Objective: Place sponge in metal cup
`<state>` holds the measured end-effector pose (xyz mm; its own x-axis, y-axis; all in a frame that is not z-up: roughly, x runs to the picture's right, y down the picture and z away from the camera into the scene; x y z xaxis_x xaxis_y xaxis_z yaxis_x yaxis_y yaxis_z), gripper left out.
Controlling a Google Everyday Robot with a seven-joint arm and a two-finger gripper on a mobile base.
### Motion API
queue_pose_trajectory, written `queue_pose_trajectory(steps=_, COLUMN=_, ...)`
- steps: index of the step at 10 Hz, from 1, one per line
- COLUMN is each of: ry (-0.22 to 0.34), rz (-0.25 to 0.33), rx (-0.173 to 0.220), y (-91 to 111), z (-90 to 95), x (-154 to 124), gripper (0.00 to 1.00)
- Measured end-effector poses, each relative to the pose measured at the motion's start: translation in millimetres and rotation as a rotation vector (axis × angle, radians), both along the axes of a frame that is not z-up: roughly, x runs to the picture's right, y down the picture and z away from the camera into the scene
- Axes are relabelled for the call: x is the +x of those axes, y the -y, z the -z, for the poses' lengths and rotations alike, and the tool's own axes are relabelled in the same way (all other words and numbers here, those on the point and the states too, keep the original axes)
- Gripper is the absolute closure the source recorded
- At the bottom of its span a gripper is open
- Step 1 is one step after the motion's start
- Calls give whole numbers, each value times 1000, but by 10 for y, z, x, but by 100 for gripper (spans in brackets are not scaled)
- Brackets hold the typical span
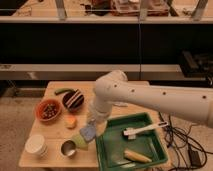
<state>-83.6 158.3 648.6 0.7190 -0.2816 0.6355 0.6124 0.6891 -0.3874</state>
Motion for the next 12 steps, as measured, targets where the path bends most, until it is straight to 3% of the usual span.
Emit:
queue_pose_trajectory(steps=3, ry=111, rz=136, rx=6, y=-326, z=-66, x=-623, gripper=82)
queue_pose_trajectory(steps=5, ry=166, rz=223, rx=13, y=-599, z=-80, x=-812, gripper=82)
queue_pose_trajectory(steps=7, ry=169, rz=269, rx=26, y=-711, z=-41, x=-824, gripper=82)
queue_pose_trajectory(steps=12, ry=140, rz=292, rx=50, y=-720, z=-72, x=-870, gripper=82)
